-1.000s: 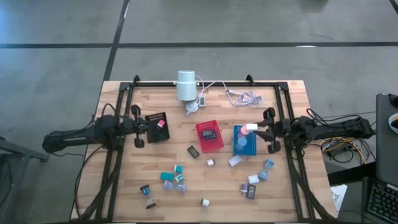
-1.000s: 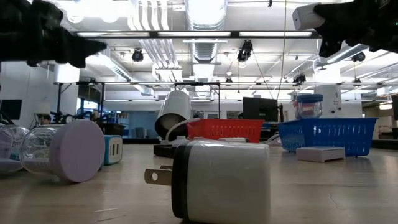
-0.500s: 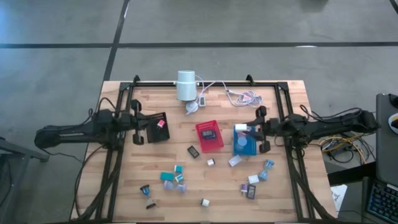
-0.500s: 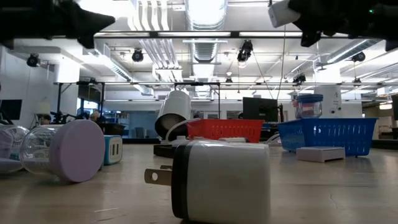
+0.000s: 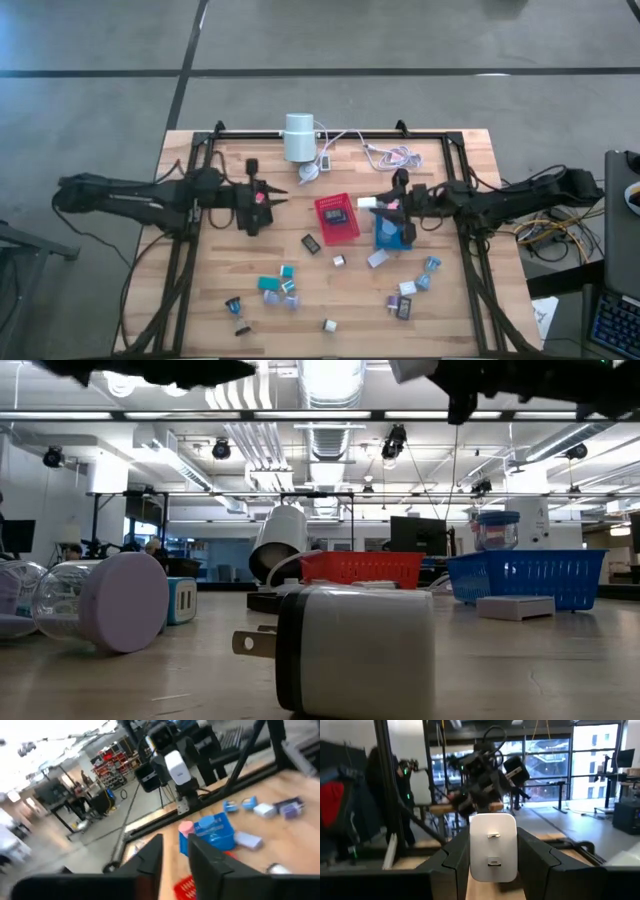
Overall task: Pick & Place Office items
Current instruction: Put the white charger adapter into the black bin
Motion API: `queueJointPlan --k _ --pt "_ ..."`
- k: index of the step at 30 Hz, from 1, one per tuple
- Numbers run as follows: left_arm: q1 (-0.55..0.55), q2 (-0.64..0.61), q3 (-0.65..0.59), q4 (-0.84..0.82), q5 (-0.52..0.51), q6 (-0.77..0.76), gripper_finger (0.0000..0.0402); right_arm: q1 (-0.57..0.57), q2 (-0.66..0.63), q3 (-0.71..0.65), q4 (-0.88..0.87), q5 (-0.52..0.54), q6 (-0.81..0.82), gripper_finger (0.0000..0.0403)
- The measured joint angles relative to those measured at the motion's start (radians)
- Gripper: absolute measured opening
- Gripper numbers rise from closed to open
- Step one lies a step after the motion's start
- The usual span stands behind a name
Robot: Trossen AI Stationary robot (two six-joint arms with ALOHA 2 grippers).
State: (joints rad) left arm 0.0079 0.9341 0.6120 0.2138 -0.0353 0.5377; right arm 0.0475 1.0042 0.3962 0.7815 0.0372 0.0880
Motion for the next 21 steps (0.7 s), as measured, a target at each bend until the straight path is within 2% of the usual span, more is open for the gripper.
queueJointPlan --k 5,10,16,21 --pt "-0.047 0.161 0.167 0.003 -0.145 0.211 0.0172 -0.009 0.019 0.095 -0.049 -0.011 0.043 0.0116" --pt "-0.091 0.268 0.295 0.017 -0.157 0.374 0.0232 -0.027 0.039 0.196 -0.108 -0.085 0.064 0.0116" --pt "-0.133 0.36 0.393 0.045 -0.209 0.523 0.0283 -0.055 0.073 0.317 -0.229 -0.102 0.089 0.0116" --pt "-0.149 0.408 0.412 0.114 -0.235 0.713 0.0307 -0.073 0.133 0.395 -0.256 -0.143 0.09 0.0116"
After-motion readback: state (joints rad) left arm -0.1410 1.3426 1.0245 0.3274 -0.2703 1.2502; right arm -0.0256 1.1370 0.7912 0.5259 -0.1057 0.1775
